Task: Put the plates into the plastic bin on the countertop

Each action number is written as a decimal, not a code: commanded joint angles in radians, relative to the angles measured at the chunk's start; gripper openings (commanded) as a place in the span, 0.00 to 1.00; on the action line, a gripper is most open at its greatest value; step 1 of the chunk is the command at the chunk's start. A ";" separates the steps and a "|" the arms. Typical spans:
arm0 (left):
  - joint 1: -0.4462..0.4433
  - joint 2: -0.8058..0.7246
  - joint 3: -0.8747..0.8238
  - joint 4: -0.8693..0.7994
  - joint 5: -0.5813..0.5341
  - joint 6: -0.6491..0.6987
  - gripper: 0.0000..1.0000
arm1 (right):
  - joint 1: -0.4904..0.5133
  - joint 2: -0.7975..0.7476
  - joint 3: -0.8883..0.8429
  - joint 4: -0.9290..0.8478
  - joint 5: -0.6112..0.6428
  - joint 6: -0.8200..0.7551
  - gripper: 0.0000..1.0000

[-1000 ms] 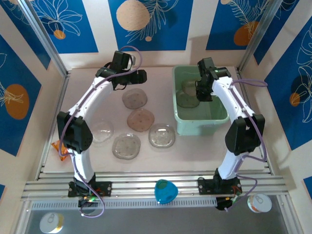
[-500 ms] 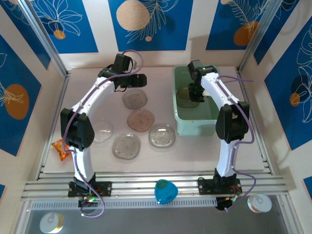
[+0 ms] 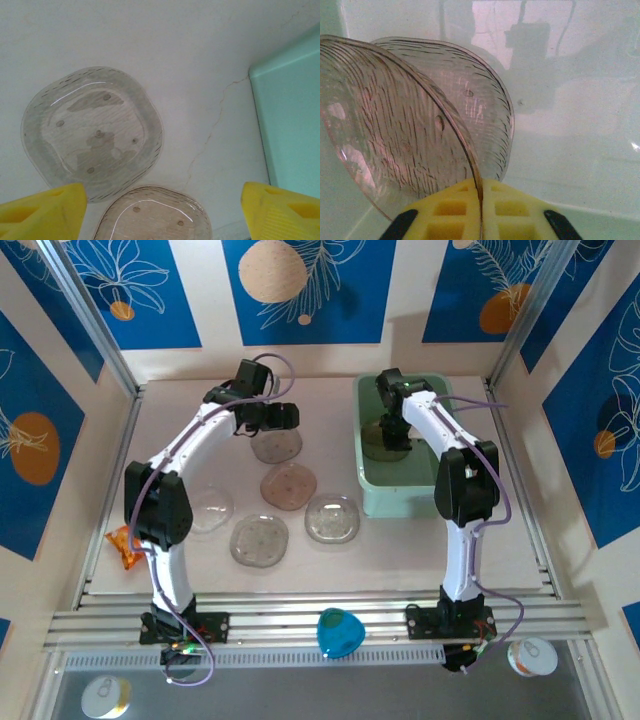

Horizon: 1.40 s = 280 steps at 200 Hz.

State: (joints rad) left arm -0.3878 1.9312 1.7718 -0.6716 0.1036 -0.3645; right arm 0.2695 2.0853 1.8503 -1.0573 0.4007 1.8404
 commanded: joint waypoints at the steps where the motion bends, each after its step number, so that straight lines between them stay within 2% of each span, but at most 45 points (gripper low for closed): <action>1: 0.007 -0.061 -0.016 -0.013 -0.003 -0.009 0.80 | 0.011 0.006 0.007 -0.012 0.062 0.004 0.18; 30: 0.007 -0.083 -0.041 -0.001 0.004 -0.029 0.80 | 0.014 -0.002 -0.004 0.001 0.066 -0.007 0.32; 73: 0.007 -0.134 -0.081 0.006 -0.014 -0.043 0.80 | 0.019 -0.009 -0.006 0.021 0.062 -0.033 0.40; 93: 0.007 -0.153 -0.099 0.009 -0.015 -0.047 0.80 | 0.021 -0.037 0.017 0.016 0.083 -0.061 0.52; 114: 0.006 -0.164 -0.100 0.003 -0.008 -0.048 0.80 | 0.025 -0.087 0.026 0.019 0.088 -0.105 0.61; 134: 0.004 -0.174 -0.100 0.003 0.003 -0.051 0.80 | 0.037 -0.151 0.019 0.007 0.105 -0.153 0.62; 159: -0.005 -0.185 -0.094 -0.011 0.019 -0.054 0.80 | 0.048 -0.254 -0.005 0.020 0.149 -0.290 0.63; 178: -0.020 -0.196 -0.095 -0.018 0.023 -0.054 0.80 | 0.031 -0.335 -0.046 0.026 0.129 -0.368 0.64; 202: -0.042 -0.211 -0.100 -0.018 0.025 -0.055 0.81 | -0.018 -0.474 -0.152 0.054 0.087 -0.435 0.63; 221: -0.061 -0.218 -0.097 -0.019 0.023 -0.059 0.81 | -0.084 -0.605 -0.285 0.153 -0.004 -0.519 0.61; 238: -0.080 -0.215 -0.090 -0.018 0.023 -0.063 0.80 | -0.149 -0.684 -0.338 0.098 -0.052 -0.520 0.59; 260: -0.110 -0.209 -0.075 -0.024 0.012 -0.065 0.81 | -0.265 -0.803 -0.443 0.109 -0.115 -0.563 0.57; 280: -0.132 -0.206 -0.074 -0.023 0.004 -0.070 0.81 | -0.422 -0.871 -0.522 0.136 -0.248 -0.616 0.55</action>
State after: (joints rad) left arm -0.4942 1.7409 1.6756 -0.6735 0.1047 -0.4179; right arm -0.0242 1.2881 1.3937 -0.9318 0.3206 1.3128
